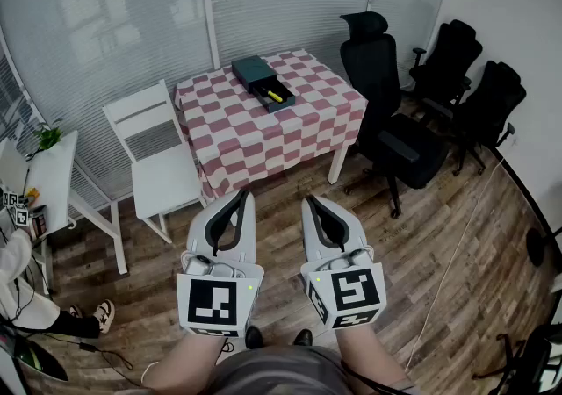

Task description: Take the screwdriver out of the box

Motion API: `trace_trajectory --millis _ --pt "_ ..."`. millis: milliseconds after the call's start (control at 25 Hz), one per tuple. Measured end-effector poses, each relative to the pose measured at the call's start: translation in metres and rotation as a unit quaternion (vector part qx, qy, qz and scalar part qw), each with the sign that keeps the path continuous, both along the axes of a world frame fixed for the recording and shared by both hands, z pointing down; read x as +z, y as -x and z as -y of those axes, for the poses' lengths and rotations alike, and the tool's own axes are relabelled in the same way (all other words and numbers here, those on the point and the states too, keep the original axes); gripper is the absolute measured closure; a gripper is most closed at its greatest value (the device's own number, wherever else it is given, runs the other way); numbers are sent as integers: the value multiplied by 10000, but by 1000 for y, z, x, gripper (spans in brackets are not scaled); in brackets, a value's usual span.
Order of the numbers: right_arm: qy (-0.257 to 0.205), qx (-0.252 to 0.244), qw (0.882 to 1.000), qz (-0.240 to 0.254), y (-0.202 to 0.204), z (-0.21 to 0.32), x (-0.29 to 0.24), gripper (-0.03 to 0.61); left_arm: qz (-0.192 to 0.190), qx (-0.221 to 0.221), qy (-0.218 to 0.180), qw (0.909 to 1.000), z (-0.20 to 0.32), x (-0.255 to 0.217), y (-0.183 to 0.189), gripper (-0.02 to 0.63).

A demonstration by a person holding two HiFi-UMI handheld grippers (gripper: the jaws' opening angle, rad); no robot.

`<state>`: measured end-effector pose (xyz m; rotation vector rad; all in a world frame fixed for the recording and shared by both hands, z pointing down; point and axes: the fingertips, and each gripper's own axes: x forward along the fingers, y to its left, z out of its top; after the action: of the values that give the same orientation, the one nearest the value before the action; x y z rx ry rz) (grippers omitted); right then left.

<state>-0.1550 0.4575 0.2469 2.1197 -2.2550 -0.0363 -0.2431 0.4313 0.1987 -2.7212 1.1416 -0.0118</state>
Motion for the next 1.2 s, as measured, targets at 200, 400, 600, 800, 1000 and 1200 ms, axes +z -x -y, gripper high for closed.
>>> trace_trajectory --millis 200,400,600,800,1000,1200 --pt "-47 -56 10000 25 -10 -4 0 555 18 -2 -23 10000 -5 0 -12 612" --pt "-77 -61 9999 111 -28 -13 2 555 65 -5 -11 10000 -14 3 -30 612" --pt "-27 -134 9996 249 -51 -21 5 554 93 -5 -50 9999 -24 5 -54 614" --pt "45 -150 9993 337 -68 -29 15 554 247 13 -19 9997 -34 14 -72 612" --pt "144 -244 9987 434 -71 -20 26 553 410 -24 107 9991 -22 26 -77 612" --pt "239 -265 9986 395 -79 10 36 552 350 -34 170 9992 11 35 -85 612"
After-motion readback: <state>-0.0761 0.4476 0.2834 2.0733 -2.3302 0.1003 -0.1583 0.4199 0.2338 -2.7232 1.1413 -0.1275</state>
